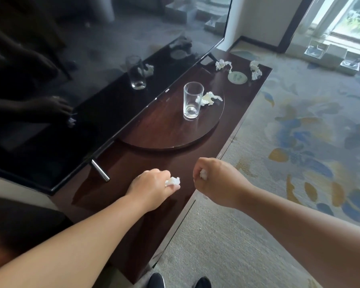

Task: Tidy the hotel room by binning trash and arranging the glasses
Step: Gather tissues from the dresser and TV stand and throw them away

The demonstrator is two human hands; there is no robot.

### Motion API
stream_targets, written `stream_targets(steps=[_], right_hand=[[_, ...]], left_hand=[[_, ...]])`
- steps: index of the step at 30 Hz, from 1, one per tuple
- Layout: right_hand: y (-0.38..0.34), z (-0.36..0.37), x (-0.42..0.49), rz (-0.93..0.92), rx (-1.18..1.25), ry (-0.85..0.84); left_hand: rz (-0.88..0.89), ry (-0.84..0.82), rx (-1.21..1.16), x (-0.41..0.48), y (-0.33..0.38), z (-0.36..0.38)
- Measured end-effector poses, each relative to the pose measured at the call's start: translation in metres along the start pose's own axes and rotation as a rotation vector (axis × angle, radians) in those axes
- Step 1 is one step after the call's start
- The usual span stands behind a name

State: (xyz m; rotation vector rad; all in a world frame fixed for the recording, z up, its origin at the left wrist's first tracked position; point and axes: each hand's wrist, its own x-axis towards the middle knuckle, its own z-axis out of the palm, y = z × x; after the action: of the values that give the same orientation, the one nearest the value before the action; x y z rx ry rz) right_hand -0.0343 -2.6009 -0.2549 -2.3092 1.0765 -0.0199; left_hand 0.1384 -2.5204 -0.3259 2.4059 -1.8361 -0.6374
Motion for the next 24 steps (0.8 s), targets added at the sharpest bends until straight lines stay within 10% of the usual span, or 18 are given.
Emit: stream_targets(steps=[24], right_hand=[[0.042,-0.16,-0.066,-0.035,-0.037,0.287]], left_hand=[[0.221,0.226,0.097,0.008,0.154,-0.123]])
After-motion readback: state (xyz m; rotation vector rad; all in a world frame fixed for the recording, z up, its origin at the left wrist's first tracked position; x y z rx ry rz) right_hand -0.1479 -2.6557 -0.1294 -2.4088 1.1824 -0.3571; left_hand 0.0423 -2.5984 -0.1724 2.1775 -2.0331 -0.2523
